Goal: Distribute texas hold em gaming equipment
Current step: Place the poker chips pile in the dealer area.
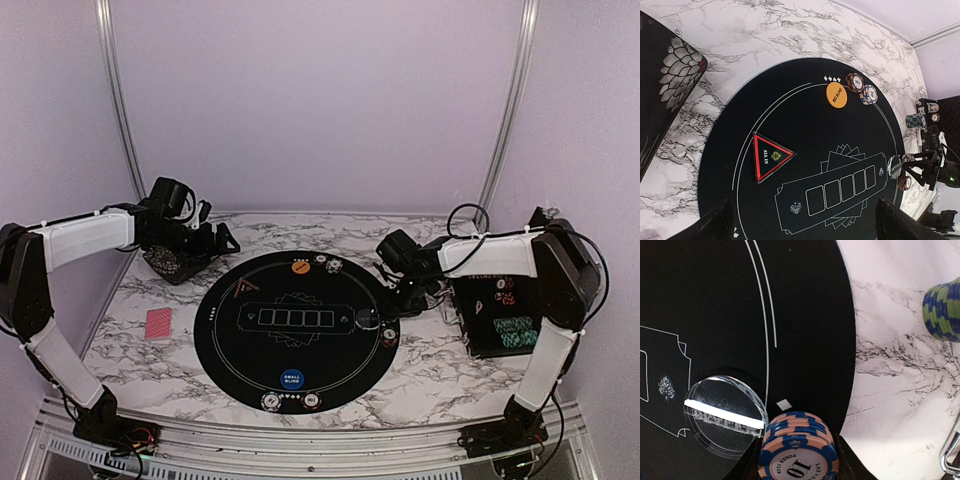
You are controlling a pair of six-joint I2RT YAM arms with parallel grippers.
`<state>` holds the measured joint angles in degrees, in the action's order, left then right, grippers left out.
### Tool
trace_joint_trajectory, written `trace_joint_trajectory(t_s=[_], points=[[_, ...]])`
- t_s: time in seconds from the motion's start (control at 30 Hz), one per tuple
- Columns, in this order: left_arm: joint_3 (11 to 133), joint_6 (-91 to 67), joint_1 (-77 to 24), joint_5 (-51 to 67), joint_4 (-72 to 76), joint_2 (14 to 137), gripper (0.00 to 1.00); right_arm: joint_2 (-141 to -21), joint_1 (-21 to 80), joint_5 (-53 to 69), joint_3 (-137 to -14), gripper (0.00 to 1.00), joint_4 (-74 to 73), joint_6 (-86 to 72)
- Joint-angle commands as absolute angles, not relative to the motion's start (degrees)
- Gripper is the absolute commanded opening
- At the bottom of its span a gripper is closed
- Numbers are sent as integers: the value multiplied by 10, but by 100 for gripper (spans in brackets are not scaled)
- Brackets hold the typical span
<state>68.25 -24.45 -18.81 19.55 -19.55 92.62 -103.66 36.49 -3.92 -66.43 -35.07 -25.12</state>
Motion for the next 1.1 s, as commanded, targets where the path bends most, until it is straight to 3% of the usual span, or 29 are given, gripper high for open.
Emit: trace_joint_trajectory(t_s=[0.0,1.07], points=[[677,-242,-189,205,-191,928,99,-1037,372,-36,-662,26,-340,-260],[677,-242,-189,203,-191,932,99,-1042,376,-43,-646,29,-338,-262]])
